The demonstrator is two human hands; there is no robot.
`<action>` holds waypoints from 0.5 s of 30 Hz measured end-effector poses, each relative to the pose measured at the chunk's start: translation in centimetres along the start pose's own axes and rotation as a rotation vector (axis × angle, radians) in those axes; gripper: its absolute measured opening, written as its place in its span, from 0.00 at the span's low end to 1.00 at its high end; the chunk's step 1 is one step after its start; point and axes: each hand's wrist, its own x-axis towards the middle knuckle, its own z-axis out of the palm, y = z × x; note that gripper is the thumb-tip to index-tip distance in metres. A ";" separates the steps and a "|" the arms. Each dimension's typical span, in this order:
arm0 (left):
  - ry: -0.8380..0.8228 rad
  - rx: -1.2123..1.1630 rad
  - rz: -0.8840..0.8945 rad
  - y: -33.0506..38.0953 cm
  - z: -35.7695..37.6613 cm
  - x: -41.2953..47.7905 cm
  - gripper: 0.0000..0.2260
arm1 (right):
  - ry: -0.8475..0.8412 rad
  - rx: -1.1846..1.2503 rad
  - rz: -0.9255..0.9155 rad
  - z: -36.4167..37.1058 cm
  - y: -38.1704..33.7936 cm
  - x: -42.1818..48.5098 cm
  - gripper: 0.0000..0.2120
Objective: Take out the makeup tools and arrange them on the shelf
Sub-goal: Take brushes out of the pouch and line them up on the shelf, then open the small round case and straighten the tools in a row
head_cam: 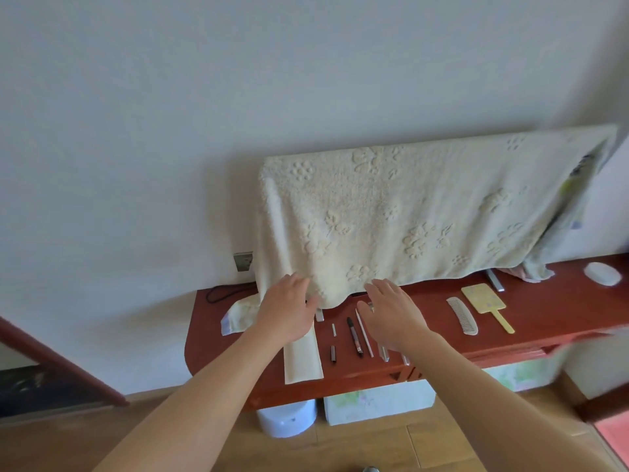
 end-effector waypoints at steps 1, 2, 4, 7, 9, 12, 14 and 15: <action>0.006 0.012 0.014 0.0 -0.2 -0.6 0.18 | 0.013 -0.010 -0.006 -0.2 -0.3 -0.6 0.24; 0.007 0.029 0.027 -0.1 -0.3 -1.1 0.18 | 0.022 -0.023 -0.010 -0.3 -0.7 -1.2 0.24; 0.005 0.064 0.047 -0.1 -0.6 -2.2 0.18 | 0.039 -0.063 -0.025 -0.5 -1.3 -2.4 0.24; 0.021 0.099 0.072 0.3 -0.8 -3.7 0.19 | 0.070 -0.100 -0.033 -0.8 -1.6 -4.2 0.24; 0.026 0.099 0.077 0.7 -1.0 -4.6 0.18 | 0.069 -0.104 -0.024 -1.2 -1.5 -5.2 0.24; 0.034 0.105 0.097 1.7 -1.1 -5.8 0.18 | 0.075 -0.098 -0.007 -2.2 -1.0 -7.0 0.25; 0.051 0.112 0.116 2.7 -0.9 -6.4 0.18 | 0.080 -0.099 -0.002 -2.9 -0.3 -8.0 0.24; 0.058 0.112 0.118 3.2 -0.8 -6.7 0.18 | 0.088 -0.100 -0.002 -3.1 0.2 -8.5 0.24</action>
